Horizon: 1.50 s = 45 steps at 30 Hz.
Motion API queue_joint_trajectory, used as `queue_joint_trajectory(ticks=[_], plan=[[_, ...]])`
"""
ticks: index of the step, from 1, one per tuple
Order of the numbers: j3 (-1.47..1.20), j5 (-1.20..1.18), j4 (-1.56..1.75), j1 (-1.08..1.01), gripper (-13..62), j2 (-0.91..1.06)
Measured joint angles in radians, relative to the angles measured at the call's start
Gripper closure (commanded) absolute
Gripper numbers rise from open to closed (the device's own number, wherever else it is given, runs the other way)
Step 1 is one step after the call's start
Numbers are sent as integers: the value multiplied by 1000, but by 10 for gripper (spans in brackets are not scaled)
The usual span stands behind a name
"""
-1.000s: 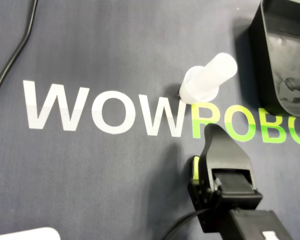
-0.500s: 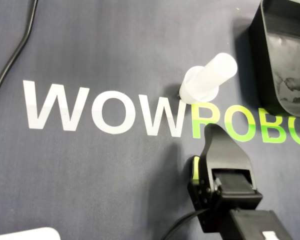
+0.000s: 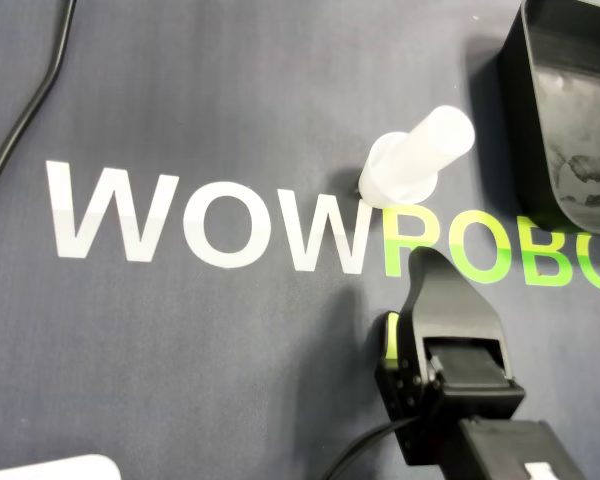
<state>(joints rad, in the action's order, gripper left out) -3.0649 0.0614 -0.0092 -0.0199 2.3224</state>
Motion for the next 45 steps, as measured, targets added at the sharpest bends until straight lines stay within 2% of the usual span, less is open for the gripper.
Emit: queue_joint_trajectory(ticks=[22,28,36,45], plan=[[28,12,-2,-21,158,0],[115,107,-2,-12,160,0],[170,374,-2,-64,160,0],[170,931,193,-121,160,0]])
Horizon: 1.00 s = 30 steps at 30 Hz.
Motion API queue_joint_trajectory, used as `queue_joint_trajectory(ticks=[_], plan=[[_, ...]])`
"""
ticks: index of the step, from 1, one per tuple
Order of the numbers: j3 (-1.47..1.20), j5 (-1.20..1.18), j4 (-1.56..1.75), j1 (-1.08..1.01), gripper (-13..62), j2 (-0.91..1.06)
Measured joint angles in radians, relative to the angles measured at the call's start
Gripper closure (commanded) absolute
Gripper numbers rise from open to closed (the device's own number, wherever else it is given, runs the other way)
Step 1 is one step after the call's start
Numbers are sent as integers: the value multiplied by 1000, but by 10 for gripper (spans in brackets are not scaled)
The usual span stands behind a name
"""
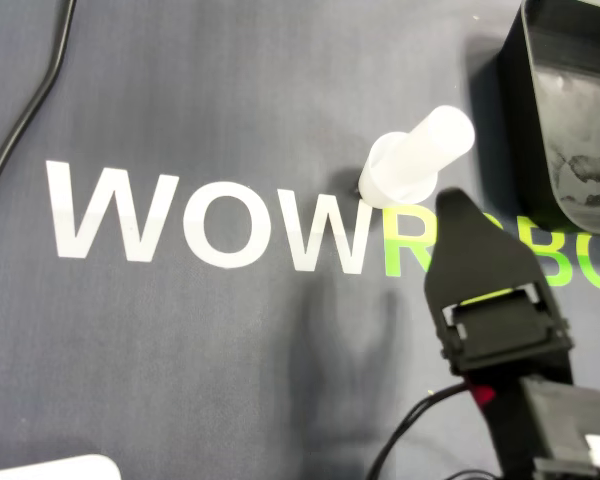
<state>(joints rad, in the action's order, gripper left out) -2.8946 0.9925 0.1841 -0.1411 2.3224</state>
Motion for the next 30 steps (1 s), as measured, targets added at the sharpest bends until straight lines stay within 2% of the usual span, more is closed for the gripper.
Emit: queue_joint_trajectory(ticks=[4,7,12,20,26,30], plan=[[21,253,46,-15,160,0],[12,341,81,-9,167,0],[-41,462,324,21,167,-23],[-40,569,716,72,167,-331],[-38,577,816,77,167,-433],[-37,577,989,77,167,-614]])
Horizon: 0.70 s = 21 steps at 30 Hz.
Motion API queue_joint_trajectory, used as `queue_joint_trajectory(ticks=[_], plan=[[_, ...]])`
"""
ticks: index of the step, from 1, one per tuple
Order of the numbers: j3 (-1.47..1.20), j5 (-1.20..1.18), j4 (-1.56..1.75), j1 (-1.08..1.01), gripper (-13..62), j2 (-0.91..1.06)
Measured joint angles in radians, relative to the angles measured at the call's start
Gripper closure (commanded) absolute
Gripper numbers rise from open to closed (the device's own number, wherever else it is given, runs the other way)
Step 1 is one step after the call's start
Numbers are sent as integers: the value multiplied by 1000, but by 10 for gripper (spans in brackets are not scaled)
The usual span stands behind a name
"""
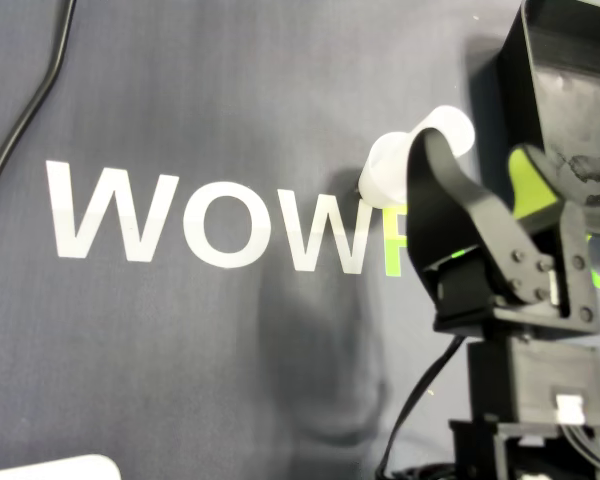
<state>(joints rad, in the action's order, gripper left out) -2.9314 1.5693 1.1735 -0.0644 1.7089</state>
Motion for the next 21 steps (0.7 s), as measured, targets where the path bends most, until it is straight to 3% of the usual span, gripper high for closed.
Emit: queue_joint_trajectory(ticks=[21], plan=[[104,0,86,8,175,-201]])
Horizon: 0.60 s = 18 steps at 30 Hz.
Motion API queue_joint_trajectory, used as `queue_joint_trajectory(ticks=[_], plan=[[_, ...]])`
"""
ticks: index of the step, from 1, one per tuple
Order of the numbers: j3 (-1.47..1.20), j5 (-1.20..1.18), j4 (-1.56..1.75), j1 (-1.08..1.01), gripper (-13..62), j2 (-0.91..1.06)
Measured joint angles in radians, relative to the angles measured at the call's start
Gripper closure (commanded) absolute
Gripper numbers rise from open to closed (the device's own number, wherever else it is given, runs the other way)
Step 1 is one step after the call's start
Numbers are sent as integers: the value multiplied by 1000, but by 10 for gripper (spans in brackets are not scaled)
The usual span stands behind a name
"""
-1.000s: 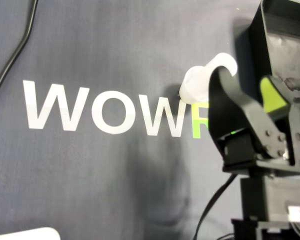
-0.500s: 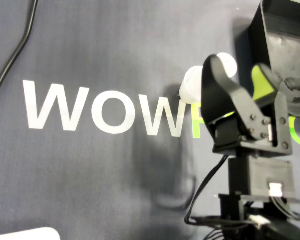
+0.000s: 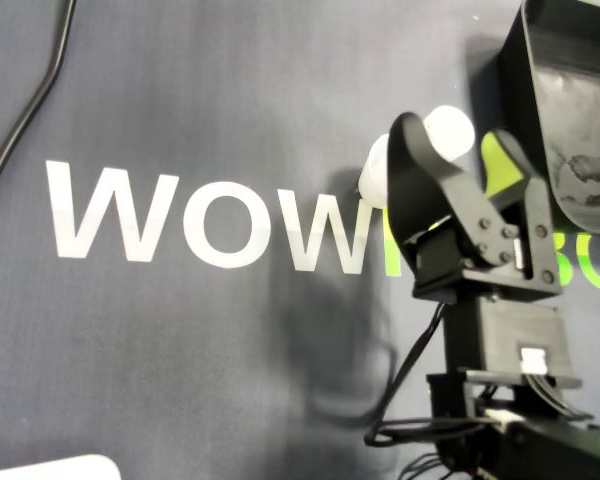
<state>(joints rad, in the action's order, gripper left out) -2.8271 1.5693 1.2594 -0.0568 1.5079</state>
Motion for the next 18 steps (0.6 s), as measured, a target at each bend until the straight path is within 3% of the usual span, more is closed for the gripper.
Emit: queue_joint_trajectory(ticks=[18], plan=[[112,2,0,2,175,-137]])
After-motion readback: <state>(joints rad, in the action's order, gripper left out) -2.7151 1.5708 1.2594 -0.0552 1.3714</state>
